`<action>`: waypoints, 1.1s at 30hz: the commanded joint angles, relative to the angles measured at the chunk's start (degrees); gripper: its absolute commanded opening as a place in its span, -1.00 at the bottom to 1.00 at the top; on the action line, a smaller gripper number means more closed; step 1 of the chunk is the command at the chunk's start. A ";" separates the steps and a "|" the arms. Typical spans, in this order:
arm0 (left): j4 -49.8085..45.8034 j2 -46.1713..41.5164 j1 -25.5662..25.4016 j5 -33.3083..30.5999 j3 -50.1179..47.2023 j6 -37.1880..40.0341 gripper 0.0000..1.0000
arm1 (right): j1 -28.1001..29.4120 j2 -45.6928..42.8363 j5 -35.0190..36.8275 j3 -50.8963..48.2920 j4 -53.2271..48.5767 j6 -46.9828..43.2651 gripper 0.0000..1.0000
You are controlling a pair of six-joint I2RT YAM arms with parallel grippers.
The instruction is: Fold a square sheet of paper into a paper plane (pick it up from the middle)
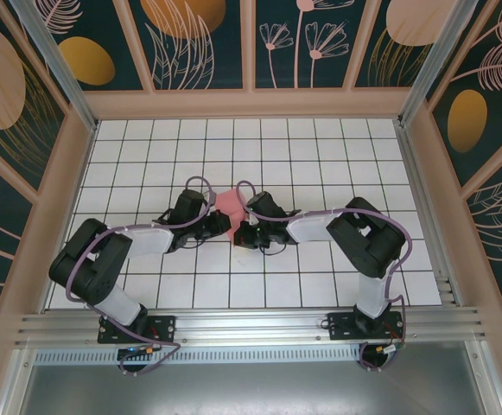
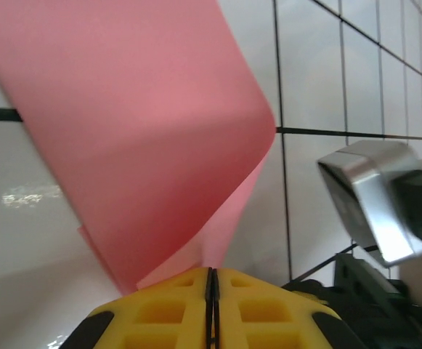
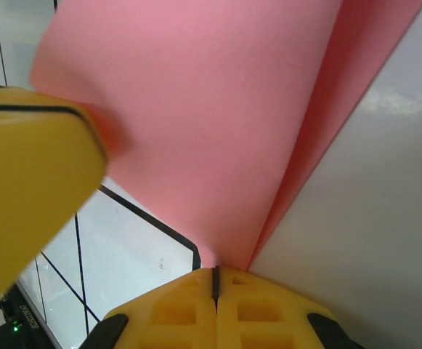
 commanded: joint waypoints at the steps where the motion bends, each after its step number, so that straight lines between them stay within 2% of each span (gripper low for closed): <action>1: -0.56 1.91 -0.21 -0.86 1.23 1.27 -0.77 | 0.31 2.91 3.82 -0.01 -4.05 -0.02 -0.95; 14: -1.93 4.98 -0.21 -3.71 2.81 3.04 -0.78 | 0.33 2.45 3.48 -0.52 -3.52 -0.03 -0.96; 33: -5.27 4.71 -0.21 -5.92 3.51 3.46 -0.79 | -0.06 -0.44 3.49 0.36 -3.09 -0.55 -0.95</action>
